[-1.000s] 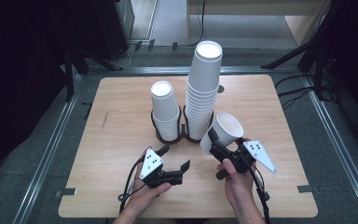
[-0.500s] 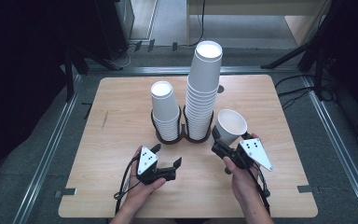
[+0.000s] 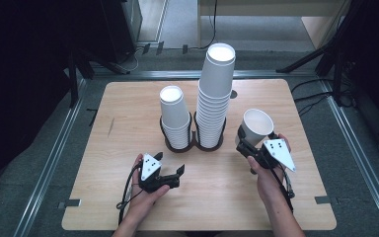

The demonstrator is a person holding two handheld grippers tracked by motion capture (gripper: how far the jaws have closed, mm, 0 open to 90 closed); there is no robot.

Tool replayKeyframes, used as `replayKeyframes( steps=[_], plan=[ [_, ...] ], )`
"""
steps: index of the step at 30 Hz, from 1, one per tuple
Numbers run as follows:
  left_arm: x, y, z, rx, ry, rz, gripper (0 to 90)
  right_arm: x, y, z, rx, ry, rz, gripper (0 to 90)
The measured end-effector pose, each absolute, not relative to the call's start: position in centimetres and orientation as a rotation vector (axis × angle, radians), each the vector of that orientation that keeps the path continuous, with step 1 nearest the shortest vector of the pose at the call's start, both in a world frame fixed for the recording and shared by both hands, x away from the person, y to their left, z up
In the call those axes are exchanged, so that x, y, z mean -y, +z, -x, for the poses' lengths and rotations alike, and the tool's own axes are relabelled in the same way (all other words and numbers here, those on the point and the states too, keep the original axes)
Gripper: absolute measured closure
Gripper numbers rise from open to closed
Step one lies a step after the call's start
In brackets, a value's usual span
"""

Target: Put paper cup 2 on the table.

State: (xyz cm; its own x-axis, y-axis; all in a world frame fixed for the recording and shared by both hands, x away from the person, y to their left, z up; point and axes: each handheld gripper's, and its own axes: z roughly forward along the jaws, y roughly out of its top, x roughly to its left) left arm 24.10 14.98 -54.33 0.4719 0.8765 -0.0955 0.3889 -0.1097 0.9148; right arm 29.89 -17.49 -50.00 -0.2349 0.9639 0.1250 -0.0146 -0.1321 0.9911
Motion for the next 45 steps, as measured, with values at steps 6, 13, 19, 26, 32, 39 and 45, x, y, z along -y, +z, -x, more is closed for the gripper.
replayKeyframes(
  steps=[6, 13, 19, 26, 32, 39, 45],
  plan=[
    [-15.4, -54.8, -24.3, -1.125, 0.567, -1.724, 7.6, 18.7, -50.5, -31.5, -1.298, 1.447, -1.171, 13.4],
    [-15.5, -55.1, -24.4, -1.132, 0.545, -1.706, 7.6, 20.1, -51.9, -33.3, -1.299, 1.405, -1.211, 13.3],
    [-15.5, -55.2, -24.3, -1.133, 0.536, -1.698, 7.6, 20.3, -52.5, -34.0, -1.337, 1.366, -1.188, 13.3],
    [-15.7, -55.2, -24.4, -1.148, 0.522, -1.685, 7.6, 20.6, -53.2, -34.6, -1.34, 1.328, -1.188, 13.3],
    [-15.7, -55.2, -24.4, -1.147, 0.524, -1.682, 7.6, 20.8, -53.8, -35.0, -1.359, 1.285, -1.184, 13.3],
    [-15.7, -55.2, -24.4, -1.15, 0.525, -1.681, 7.7, 20.8, -54.4, -35.4, -1.369, 1.266, -1.205, 13.2],
    [-15.7, -55.2, -24.4, -1.152, 0.527, -1.682, 7.7, 20.8, -54.8, -35.7, -1.364, 1.239, -1.213, 13.3]
  ],
)
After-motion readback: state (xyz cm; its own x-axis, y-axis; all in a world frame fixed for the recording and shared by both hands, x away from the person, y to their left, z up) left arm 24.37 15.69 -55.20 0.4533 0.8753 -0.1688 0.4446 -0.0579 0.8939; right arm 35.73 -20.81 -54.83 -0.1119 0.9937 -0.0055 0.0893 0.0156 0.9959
